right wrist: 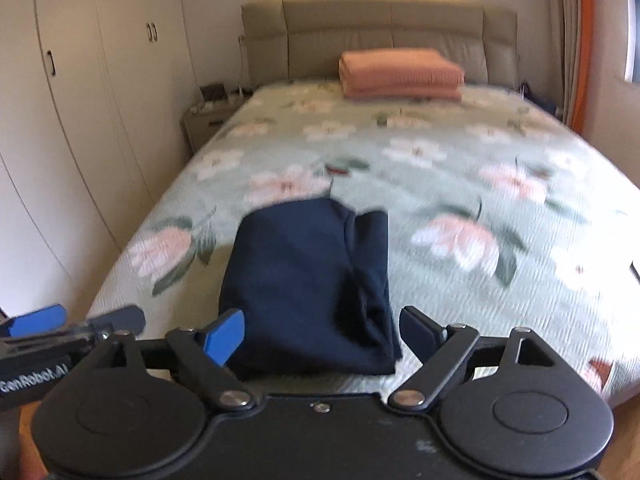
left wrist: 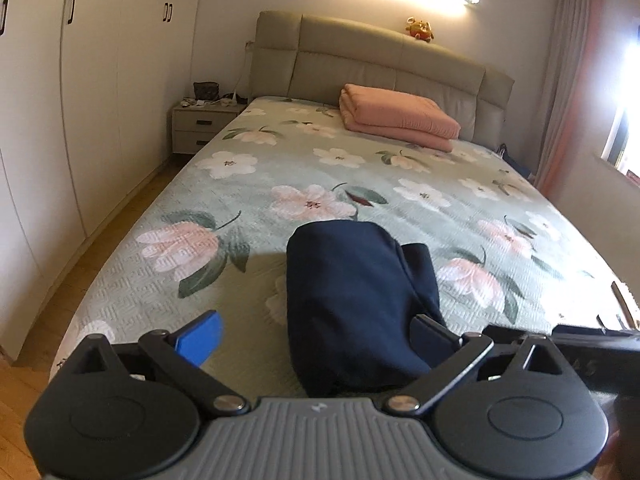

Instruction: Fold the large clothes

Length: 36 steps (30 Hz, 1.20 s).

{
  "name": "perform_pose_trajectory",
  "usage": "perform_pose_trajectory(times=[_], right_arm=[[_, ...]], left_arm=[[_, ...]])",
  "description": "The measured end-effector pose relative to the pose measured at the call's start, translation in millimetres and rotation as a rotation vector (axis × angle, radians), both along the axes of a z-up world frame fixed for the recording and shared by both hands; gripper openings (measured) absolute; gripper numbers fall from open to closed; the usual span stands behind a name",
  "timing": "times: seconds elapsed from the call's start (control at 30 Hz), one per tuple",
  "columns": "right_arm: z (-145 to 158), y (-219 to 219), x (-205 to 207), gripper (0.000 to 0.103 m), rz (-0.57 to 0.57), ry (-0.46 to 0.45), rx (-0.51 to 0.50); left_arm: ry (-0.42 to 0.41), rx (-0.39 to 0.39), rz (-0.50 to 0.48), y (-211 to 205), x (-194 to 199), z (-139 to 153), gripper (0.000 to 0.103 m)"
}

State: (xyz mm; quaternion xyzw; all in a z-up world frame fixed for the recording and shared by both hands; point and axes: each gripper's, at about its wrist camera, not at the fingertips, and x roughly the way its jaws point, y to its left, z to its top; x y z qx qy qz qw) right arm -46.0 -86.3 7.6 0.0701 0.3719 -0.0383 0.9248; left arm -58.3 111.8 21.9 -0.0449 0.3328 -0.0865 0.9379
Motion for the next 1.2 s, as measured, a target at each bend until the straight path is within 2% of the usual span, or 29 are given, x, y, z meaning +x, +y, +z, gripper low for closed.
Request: perform_pose_trajectory(times=[0.23,0.4,0.5,0.6,0.7,0.87,1.2], right_arm=[[-18.0,1.9,1.1,0.101,-0.007,0.042,-0.019],[-22.7,-5.2,2.6,0.101,-0.022,0.053,-0.045],[-23.2,-10.7,3.2,0.101,-0.032,0.054,-0.059],[-25.2,-12.4,5.1,0.101,-0.032,0.066,-0.09],[-29.1,-14.4,6.0,0.101,-0.041,0.075,-0.135],[-31.7,-20.1,6.2,0.101,-0.051,0.079,-0.133],[-31.8,-20.0,7.4,0.101,-0.05,0.078,-0.139]], left_arm=[[0.06,0.006,-0.034,-7.7,8.5,-19.6,0.1],[0.104,-0.036,-0.075,-16.3,13.4,-30.3,0.098],[0.109,-0.023,-0.08,-23.3,16.2,-34.2,0.098],[0.136,0.002,-0.076,-28.3,20.0,-37.5,0.098],[0.148,-0.014,-0.067,-24.8,21.1,-39.1,0.098],[0.139,-0.024,-0.033,-15.2,22.6,-38.0,0.098],[0.158,0.015,-0.009,-13.2,27.0,-40.5,0.098]])
